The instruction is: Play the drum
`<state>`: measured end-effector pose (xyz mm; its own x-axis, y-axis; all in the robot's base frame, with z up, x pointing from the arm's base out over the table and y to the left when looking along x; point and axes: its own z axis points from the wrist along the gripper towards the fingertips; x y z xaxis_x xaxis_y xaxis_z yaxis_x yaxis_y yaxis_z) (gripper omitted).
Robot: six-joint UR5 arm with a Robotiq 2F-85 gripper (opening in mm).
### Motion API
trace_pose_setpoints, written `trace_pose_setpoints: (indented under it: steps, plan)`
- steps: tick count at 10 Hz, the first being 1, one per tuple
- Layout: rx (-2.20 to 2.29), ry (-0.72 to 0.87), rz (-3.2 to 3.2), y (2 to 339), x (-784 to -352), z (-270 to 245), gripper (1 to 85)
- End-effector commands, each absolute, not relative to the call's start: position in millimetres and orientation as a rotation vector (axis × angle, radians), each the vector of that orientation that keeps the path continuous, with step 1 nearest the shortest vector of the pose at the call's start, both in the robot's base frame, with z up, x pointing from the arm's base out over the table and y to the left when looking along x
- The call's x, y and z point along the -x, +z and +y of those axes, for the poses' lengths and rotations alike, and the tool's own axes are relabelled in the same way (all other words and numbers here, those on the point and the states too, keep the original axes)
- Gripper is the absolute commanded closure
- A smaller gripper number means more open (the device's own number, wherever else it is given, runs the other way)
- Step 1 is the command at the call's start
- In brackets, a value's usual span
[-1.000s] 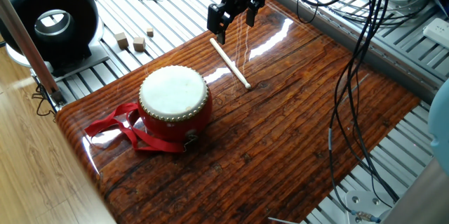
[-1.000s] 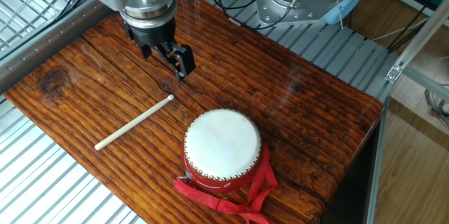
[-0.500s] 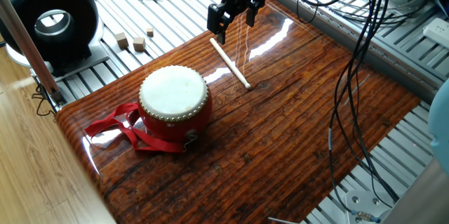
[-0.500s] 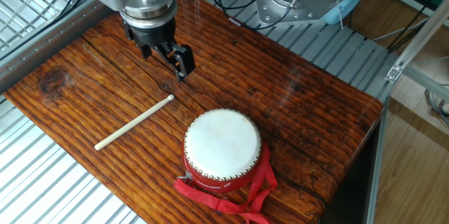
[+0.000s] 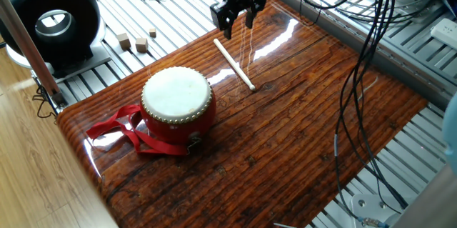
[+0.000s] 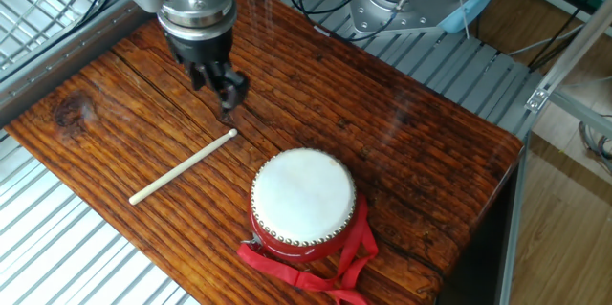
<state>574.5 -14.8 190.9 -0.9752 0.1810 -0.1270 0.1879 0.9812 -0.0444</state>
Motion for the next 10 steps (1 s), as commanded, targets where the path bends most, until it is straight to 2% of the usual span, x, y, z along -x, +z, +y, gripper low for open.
trace_pose_setpoints:
  steps: [1, 10]
  plan:
    - [-0.407, -0.094, 2.932, 194, -587, -19, 84.7]
    - [-0.122, -0.125, 3.019, 189, -573, -18, 84.7]
